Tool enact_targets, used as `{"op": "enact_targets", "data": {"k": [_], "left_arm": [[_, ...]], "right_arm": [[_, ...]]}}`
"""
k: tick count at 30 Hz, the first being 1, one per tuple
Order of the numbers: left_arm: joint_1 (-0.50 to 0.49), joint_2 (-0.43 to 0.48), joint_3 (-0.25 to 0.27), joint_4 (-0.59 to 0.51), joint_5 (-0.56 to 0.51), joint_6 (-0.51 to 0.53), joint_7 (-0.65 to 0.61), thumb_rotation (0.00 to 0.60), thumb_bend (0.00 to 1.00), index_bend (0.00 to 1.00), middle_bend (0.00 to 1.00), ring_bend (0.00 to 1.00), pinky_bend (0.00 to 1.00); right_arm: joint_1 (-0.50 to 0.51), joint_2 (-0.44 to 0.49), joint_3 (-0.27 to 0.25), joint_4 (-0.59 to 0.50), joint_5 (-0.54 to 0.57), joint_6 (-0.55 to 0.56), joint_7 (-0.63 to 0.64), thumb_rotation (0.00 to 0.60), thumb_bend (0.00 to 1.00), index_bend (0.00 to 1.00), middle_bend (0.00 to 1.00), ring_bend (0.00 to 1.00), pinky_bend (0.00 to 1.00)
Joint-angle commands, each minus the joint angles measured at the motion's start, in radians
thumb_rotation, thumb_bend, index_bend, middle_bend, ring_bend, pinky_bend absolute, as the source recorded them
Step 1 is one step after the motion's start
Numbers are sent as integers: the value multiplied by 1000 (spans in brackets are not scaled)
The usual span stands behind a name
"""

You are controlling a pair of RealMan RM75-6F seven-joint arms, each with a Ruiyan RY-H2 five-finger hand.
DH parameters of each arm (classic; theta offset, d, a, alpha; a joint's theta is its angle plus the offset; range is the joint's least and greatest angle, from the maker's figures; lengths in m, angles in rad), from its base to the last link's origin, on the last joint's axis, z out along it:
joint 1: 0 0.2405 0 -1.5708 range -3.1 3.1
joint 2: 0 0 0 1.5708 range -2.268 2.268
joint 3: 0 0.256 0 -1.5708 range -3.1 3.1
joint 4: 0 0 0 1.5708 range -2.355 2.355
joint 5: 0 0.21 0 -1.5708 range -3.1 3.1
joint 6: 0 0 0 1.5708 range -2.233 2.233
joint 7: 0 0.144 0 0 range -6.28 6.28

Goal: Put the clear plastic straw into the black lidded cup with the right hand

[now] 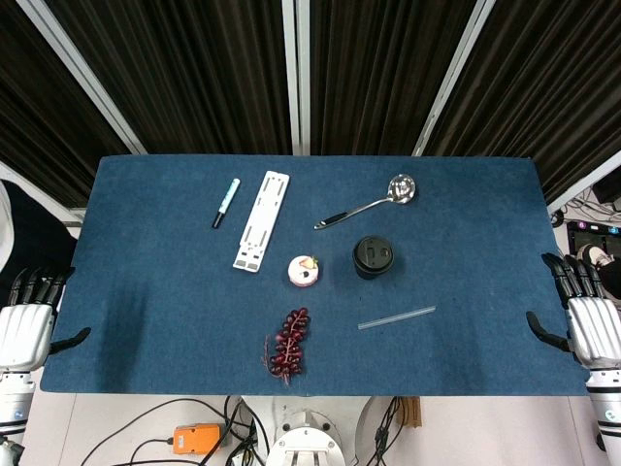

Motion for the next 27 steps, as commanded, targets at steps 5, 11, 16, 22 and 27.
{"op": "enact_targets", "data": {"k": [5,11,16,22,27], "left_arm": [[-5,3,-2,-11,-2,-7,13,600,36,131,143,69,12],[-5,-2,-2,-24,1,-5,23,600,36,131,143,69,12],[-6,0,-1,-28,8,-2,32,600,36,131,143,69,12],[-5,-1,-3,-23,0,-3,26,600,36,131,143,69,12],[-3,-5,-4,-12,-4,-4,17,600,36,131,143,69,11]], "right_arm": [[27,-13,-30,6,-69,-33,-68,600,392,41,132,0,78],[126,-70,-79,13,-158,-207,-185,600,301,188,132,3,170],[193,-166,-63,42,-145,-312,-351,600,404,351,171,65,259],[246,-269,-41,67,-116,-381,-546,600,422,434,194,88,283],[279,-350,-37,108,-110,-414,-670,600,448,479,209,101,293]]}}
